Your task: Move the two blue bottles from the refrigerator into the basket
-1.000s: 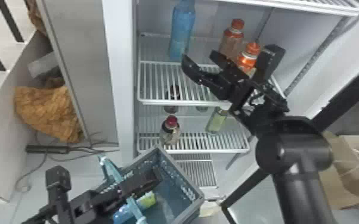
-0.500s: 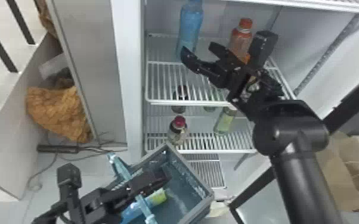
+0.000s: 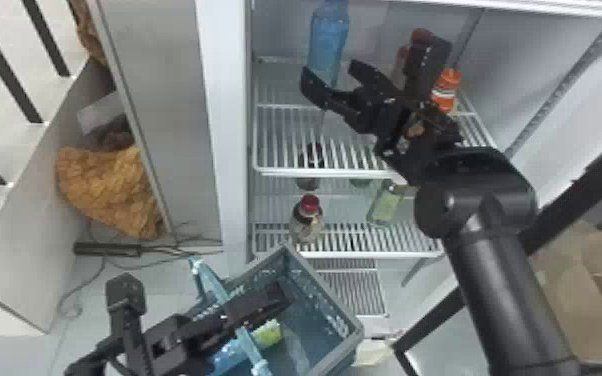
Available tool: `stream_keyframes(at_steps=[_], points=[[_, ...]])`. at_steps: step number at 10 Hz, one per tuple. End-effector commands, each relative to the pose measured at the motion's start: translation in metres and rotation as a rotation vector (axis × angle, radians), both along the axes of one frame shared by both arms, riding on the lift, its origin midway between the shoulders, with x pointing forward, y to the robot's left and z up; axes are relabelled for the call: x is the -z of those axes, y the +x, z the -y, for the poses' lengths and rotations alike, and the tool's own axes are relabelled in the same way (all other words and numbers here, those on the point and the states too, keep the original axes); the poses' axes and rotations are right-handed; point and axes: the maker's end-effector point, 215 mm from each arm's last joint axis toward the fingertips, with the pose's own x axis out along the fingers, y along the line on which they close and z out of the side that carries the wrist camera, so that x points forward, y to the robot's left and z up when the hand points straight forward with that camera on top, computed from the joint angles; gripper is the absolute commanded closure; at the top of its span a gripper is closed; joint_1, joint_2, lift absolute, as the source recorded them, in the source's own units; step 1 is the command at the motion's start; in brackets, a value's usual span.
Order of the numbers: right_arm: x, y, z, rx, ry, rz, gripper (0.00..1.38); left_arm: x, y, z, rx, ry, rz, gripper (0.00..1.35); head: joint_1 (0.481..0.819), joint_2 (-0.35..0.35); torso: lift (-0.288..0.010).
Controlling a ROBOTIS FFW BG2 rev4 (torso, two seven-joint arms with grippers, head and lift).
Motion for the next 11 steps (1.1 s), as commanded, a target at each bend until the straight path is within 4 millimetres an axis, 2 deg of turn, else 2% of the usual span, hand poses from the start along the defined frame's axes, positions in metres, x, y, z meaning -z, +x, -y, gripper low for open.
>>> stream_keyframes(at_steps=[1, 4, 8, 9, 10, 11], points=[[0.0, 0.008, 0.001, 0.014, -0.008, 0.0, 0.09, -0.001, 0.0, 0.0, 0.001, 0.0, 0.002, 1.2, 0.695, -0.119, -0.01], [0.008, 0.025, 0.002, 0.039, -0.041, -0.022, 0.09, 0.001, 0.0, -0.002, 0.001, 0.005, 0.0, 1.2, 0.695, -0.12, -0.01], [-0.002, 0.052, -0.008, 0.05, -0.076, -0.025, 0.09, 0.002, -0.002, -0.001, 0.005, 0.004, -0.004, 1.2, 0.695, -0.109, -0.01], [0.001, 0.055, -0.007, 0.057, -0.085, -0.032, 0.09, 0.001, -0.002, -0.001, 0.005, 0.002, -0.004, 1.2, 0.695, -0.106, -0.01], [0.008, 0.058, -0.004, 0.067, -0.09, -0.047, 0.11, 0.001, -0.002, -0.002, 0.003, 0.002, -0.004, 1.2, 0.695, -0.104, -0.01], [0.01, 0.062, -0.005, 0.065, -0.103, -0.053, 0.19, 0.002, -0.003, -0.002, 0.003, 0.002, -0.006, 1.2, 0.695, -0.106, -0.01]])
